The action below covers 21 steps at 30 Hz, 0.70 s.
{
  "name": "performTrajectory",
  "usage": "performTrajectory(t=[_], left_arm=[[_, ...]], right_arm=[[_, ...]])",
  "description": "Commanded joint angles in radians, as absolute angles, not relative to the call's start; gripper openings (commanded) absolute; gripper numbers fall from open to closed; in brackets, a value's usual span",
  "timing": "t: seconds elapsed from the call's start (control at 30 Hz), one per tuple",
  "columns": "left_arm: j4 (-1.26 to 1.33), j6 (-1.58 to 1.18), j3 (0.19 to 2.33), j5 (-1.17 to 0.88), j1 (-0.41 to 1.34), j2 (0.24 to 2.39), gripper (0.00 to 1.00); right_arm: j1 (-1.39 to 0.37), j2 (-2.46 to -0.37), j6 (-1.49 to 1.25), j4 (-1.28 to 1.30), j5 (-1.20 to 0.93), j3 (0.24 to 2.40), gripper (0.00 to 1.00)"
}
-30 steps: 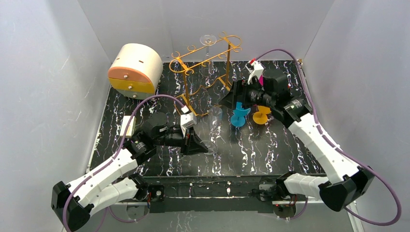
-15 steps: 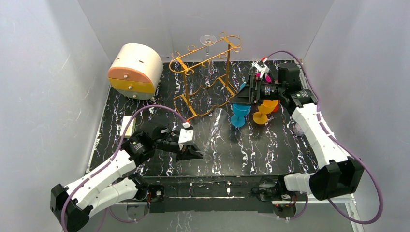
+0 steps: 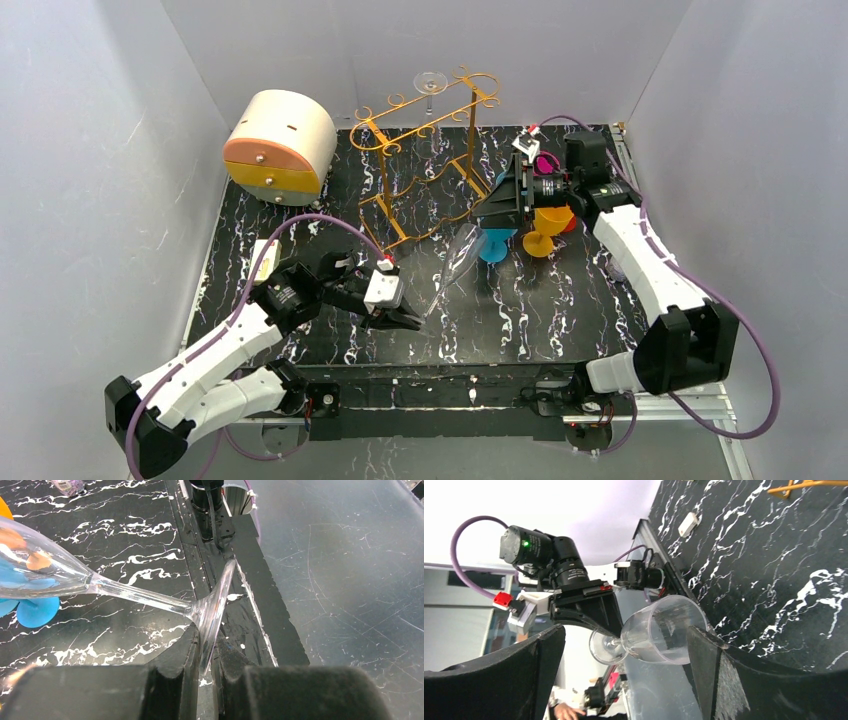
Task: Take the wine glass off the wine glass rack
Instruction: Place the wine glass at the center of the board.
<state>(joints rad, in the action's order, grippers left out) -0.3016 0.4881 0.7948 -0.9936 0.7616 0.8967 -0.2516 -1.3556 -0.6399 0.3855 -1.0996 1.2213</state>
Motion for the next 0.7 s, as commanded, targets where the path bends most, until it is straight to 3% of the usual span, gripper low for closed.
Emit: performTrajectory(t=[0.0,0.47,0.67], left_arm=[[-0.323,0.553,0.827,-1.007,0.764,0.902,0.0],[-0.358,0.635,0.845,-1.023,0.764,0.921,0.0],[-0.403,0.666,0.876,-1.005,0.764,0.932,0.0]], right_arm=[[-0.239,-1.441,-0.565,0.457,-1.277,1.288,0.96],[-0.241,-1.468,-0.425,0.625,-1.432,1.31,0.77],[-0.268,-1.467,-0.419,0.633,-1.454,1.301,0.64]])
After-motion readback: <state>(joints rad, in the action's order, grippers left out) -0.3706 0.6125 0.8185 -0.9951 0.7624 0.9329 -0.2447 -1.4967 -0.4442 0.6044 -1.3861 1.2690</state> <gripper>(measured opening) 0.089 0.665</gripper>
